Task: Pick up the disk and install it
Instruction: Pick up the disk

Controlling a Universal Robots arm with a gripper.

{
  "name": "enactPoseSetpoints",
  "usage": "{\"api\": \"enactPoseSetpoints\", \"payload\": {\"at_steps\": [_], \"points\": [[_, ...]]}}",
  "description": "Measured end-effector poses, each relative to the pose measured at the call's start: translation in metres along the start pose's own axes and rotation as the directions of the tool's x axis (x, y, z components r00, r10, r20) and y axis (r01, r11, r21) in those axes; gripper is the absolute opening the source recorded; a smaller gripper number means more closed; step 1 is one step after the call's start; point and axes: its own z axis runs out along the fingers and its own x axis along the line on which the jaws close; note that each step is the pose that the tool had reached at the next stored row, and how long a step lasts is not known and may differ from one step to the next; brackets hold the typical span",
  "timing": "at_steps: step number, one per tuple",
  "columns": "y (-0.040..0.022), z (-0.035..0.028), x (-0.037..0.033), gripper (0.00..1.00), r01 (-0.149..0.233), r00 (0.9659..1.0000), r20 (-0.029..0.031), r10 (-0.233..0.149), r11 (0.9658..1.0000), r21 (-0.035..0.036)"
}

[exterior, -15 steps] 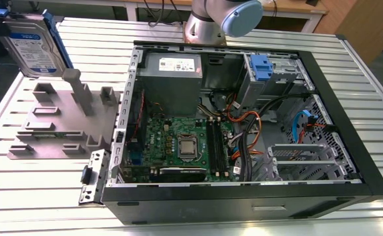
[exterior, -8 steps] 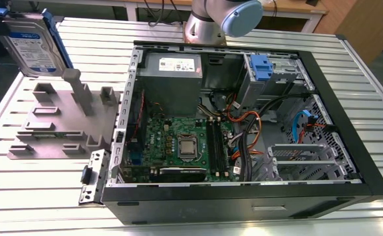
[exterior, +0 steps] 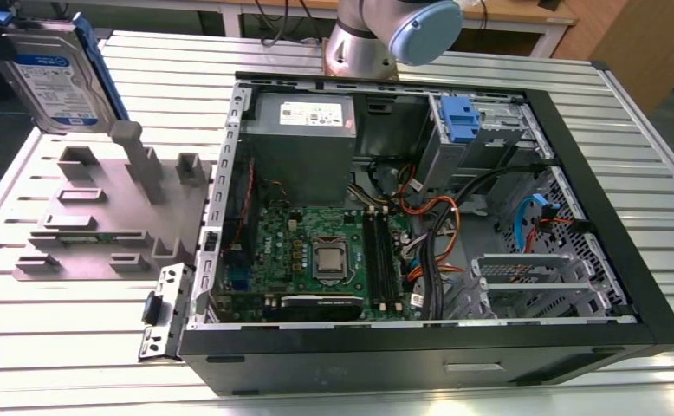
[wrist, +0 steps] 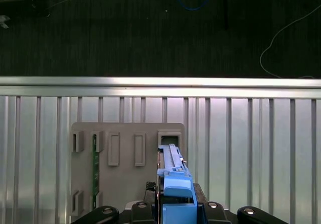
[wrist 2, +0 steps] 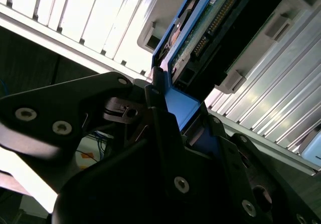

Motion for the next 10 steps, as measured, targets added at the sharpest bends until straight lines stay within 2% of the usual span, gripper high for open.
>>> {"api": "enactPoseSetpoints", "payload": {"at_steps": [10], "points": [[0.0000,-0.0030,0.0000,0.36,0.000,1.0000,-0.0013,0.000,1.0000,0.0001]]}}
